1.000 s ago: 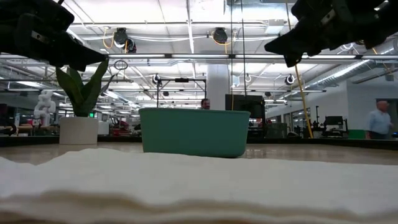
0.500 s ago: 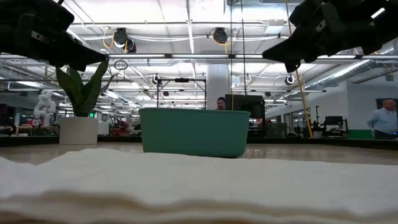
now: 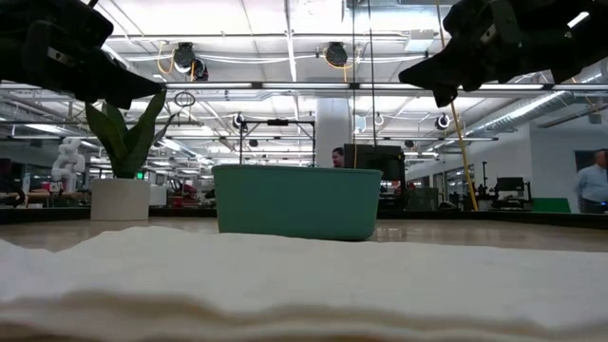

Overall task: Pick and placing Produce into tupperware
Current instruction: Put the red strawberry into the blue bin

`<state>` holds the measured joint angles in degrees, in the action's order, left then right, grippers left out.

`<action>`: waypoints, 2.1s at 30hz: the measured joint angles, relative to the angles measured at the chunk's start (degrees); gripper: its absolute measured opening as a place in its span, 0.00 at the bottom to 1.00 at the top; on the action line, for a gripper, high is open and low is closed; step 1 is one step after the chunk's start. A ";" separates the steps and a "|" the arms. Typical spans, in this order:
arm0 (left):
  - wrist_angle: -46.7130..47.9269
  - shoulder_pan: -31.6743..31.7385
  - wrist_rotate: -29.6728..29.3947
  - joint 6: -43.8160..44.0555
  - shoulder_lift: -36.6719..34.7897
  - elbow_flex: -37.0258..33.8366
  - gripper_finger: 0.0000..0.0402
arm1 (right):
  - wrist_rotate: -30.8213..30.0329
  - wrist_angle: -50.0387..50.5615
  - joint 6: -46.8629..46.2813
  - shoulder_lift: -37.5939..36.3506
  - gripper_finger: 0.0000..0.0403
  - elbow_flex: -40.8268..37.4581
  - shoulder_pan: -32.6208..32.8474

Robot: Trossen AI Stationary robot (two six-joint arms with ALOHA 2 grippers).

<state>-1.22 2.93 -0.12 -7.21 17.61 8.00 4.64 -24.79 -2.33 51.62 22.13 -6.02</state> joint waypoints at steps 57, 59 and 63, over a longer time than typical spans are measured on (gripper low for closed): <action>1.08 0.01 0.02 -0.06 0.00 0.01 0.01 | 18.07 19.56 3.39 22.97 0.00 24.54 -12.55; 1.08 -0.01 0.02 -0.08 0.02 -0.01 0.01 | 18.03 20.03 3.46 23.63 0.00 25.46 -12.66; 1.12 0.01 0.03 -0.05 0.02 -0.01 0.01 | 18.05 20.51 3.48 24.41 0.00 26.36 -12.66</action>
<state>-0.10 2.93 -0.09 -7.26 17.63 7.99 22.70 -4.28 1.15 76.03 48.49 -18.68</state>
